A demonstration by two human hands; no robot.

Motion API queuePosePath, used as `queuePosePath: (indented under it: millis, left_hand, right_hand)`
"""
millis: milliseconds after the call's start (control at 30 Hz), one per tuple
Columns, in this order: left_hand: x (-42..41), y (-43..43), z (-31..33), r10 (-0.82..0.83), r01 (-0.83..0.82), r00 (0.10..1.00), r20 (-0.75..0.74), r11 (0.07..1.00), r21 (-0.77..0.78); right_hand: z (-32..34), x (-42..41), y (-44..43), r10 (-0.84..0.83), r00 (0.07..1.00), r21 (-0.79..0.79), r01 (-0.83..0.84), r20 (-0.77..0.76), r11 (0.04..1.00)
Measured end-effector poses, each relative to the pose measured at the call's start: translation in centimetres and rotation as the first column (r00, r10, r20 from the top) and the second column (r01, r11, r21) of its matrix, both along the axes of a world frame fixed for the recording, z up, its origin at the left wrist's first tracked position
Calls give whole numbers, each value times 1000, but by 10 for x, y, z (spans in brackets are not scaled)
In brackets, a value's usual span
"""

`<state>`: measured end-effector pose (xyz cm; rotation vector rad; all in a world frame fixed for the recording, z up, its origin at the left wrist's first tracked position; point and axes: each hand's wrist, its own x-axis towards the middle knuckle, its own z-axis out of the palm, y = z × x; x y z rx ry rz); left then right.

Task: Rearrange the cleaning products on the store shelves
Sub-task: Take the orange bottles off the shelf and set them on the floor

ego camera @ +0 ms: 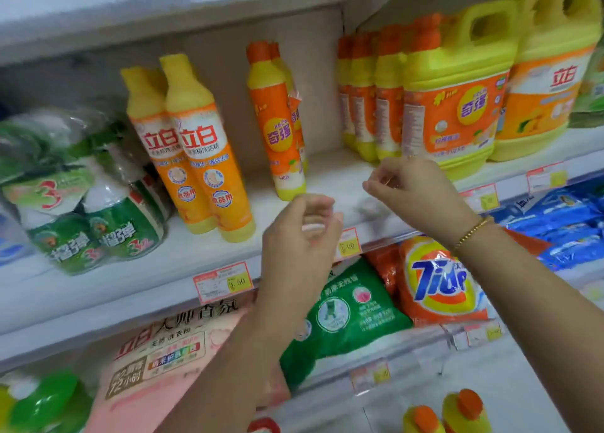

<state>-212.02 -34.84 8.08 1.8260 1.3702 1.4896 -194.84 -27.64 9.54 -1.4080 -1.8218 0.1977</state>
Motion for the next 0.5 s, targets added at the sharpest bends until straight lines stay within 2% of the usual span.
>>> queuePosePath:
  millis: [67,100,233,333,433,500]
  left_hand:
    - [-4,33,22,126,-125,992,-13,991,50]
    - [-5,52,28,183,-182,982,-39,983,40]
    - [-7,115,50,380,-385,916,-127,923,-19]
    - [-7,149,59,376,-379,925,-44,919,-106]
    - [-9,166,59,393,-403,915,-92,900,-164]
    - [-13,168,61,402,-418,908,-119,890,-180]
  right_hand:
    - [-13,-10,25,-133,963,-51,149,233,988]
    - [-22,-13,32,-183,940,-24,199,287,980]
    - [-45,-15,39,-234,954,268,180,186,946]
    - [-51,-23,29,-357,904,492,206,236,846]
    - [-58,-33,22,-367,922,499,263,121,826]
    - [-60,-36,19,-256,965,422,253,-50,871]
